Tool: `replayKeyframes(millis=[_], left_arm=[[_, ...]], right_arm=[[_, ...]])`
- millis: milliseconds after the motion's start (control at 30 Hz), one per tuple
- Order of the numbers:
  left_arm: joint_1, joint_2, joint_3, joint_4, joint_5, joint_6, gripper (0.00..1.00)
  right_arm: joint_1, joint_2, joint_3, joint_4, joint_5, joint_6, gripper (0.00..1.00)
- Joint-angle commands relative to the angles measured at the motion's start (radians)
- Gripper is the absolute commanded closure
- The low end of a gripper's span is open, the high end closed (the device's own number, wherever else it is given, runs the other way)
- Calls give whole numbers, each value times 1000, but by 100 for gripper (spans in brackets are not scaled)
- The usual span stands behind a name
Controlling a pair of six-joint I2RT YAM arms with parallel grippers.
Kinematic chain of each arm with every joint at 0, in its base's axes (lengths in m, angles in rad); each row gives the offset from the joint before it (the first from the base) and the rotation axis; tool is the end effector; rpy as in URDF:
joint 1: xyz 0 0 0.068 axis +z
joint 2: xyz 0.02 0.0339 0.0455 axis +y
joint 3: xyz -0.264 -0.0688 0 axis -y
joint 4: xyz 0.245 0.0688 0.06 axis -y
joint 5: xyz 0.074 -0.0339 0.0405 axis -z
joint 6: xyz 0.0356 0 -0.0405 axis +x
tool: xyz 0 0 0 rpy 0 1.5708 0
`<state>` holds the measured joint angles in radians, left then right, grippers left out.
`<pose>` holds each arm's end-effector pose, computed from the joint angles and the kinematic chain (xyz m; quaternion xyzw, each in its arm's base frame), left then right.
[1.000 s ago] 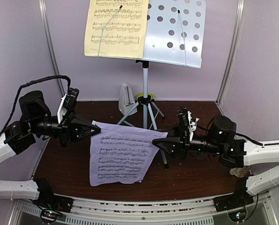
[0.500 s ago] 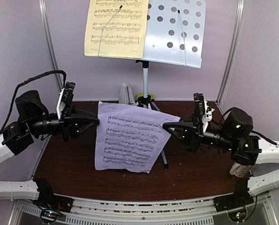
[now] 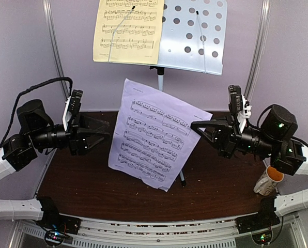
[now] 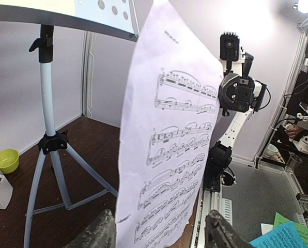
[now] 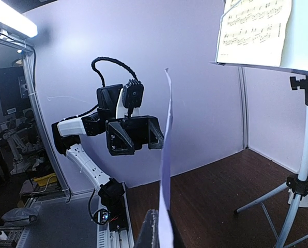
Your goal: Set up the instrument practice props
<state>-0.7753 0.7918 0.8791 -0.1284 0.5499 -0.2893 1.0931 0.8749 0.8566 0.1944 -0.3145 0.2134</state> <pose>0.1138 -0.1376 0.3782 0.3496 0.6288 -0.5070 0.4748 0.0835 0.1853 0.3905 -0.3787 0.5228 0.5400 0.5401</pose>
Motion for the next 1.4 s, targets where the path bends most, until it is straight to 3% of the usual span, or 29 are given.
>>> replayKeyframes(millis=[0, 967, 1367], left_arm=[[-1, -11, -14, 50, 16, 1, 39], [-12, 58, -3, 9, 2, 87, 35], [-15, 103, -40, 73, -5, 98, 23]], right_arm=[[-1, -20, 46, -48, -14, 15, 100], [-1, -51, 139, -300, -221, -160, 100], [0, -48, 220, -385, -246, -211, 100]])
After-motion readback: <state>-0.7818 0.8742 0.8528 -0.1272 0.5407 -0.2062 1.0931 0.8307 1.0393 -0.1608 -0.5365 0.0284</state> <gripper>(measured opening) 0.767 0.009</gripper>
